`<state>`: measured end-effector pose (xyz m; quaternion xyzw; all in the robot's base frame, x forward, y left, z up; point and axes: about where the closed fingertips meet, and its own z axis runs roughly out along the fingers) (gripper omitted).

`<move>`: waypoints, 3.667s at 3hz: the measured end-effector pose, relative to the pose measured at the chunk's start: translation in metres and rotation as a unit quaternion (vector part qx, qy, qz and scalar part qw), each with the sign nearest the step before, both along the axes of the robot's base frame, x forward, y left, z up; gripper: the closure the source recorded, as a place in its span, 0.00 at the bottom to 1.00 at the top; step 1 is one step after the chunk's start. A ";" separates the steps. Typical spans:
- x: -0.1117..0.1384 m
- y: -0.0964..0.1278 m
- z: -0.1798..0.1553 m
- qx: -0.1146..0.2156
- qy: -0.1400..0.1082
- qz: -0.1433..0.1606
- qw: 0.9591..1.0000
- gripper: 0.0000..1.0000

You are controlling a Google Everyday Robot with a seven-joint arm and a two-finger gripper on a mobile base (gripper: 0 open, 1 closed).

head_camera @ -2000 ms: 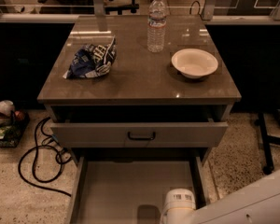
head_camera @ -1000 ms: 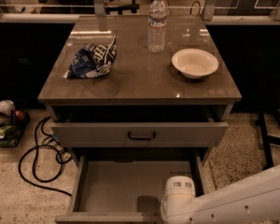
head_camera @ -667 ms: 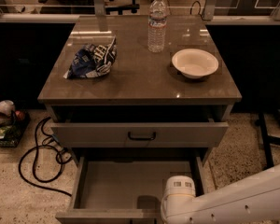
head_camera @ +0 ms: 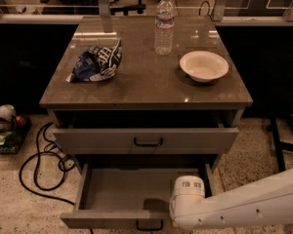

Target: Close middle drawer

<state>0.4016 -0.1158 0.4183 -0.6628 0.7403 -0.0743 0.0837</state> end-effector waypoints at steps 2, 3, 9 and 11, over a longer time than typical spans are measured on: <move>0.035 -0.006 0.016 -0.014 -0.036 -0.002 0.999 1.00; 0.063 -0.010 0.031 -0.027 -0.067 -0.005 0.997 1.00; 0.088 -0.015 0.044 -0.039 -0.096 -0.008 0.995 0.35; 0.066 -0.032 0.050 -0.028 -0.071 -0.020 0.997 0.00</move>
Offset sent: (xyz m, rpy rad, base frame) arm 0.2330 -0.0340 0.1306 -0.1911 -0.5057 -0.0296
